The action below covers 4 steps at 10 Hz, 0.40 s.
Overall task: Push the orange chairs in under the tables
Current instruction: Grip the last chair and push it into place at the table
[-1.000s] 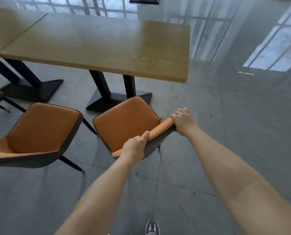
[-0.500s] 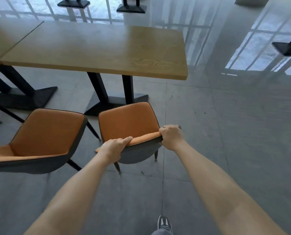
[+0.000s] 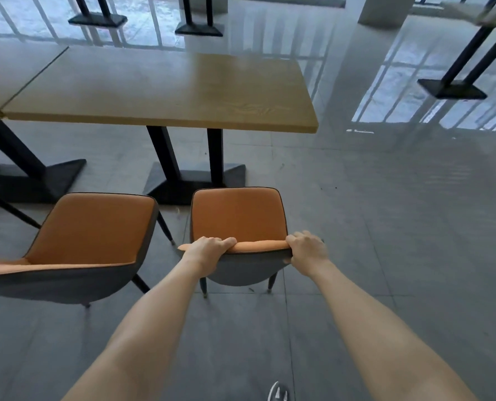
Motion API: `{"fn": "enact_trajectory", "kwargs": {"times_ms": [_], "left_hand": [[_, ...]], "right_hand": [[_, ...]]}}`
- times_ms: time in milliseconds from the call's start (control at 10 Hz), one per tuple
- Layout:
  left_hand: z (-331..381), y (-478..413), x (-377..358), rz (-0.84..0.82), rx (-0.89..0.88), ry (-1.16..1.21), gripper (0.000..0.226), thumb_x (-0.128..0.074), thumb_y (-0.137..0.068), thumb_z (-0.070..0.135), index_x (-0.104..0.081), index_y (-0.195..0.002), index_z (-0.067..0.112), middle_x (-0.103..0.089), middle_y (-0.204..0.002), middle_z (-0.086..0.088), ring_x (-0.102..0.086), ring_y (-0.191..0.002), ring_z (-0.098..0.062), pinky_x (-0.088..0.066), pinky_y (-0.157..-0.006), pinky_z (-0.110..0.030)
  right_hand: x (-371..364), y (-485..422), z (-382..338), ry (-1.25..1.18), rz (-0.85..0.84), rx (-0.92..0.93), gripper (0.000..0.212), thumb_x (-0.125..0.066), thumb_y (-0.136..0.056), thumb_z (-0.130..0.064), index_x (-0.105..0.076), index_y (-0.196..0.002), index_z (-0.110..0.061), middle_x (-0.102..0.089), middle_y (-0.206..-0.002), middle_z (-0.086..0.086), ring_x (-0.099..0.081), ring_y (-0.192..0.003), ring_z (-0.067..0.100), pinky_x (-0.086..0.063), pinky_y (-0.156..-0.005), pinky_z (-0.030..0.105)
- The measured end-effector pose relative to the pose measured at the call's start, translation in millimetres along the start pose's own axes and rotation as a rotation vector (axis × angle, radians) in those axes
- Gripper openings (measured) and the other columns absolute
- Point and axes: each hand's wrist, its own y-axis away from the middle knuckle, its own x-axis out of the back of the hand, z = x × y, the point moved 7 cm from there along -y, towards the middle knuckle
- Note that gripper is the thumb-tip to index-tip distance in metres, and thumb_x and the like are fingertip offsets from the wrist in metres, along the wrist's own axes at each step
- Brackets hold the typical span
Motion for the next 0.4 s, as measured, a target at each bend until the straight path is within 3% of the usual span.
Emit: {"fn": "enact_trajectory", "kwargs": {"times_ms": [200,300,400], "left_hand": [[-5.9,-3.7,-5.5,-0.029,0.026,0.041,0.043,-0.054,-0.090,0.015,-0.038,-0.130,0.019,-0.058,-0.118,-0.009,-0.057,-0.108,-0.027,-0.049,-0.086,-0.037],[-8.6,-0.6,-8.6,-0.073,0.042,0.017,0.063,-0.054,-0.090,0.042,-0.026,-0.143,0.020,-0.032,-0.150,-0.010,-0.027,-0.140,-0.028,-0.026,-0.114,-0.041],[-9.9,2.3,5.1,0.002,0.084,0.039,0.071,-0.031,-0.094,0.056,-0.006,-0.150,0.021,-0.001,-0.160,-0.004,0.003,-0.147,-0.021,-0.001,-0.120,-0.040]], "right_hand": [[-0.4,3.1,-2.0,-0.033,-0.028,-0.065,0.038,-0.063,-0.086,-0.027,-0.052,-0.117,-0.009,-0.058,-0.123,0.009,-0.052,-0.114,0.026,-0.042,-0.094,0.036],[-0.1,4.3,-2.4,-0.074,-0.074,-0.032,0.047,-0.061,-0.086,-0.035,-0.049,-0.124,-0.010,-0.056,-0.128,0.008,-0.053,-0.115,0.025,-0.044,-0.095,0.035],[3.5,9.4,-3.9,-0.204,-0.113,-0.006,0.066,-0.050,-0.092,-0.044,-0.029,-0.143,-0.009,-0.035,-0.150,0.009,-0.035,-0.136,0.027,-0.032,-0.110,0.039]]}}
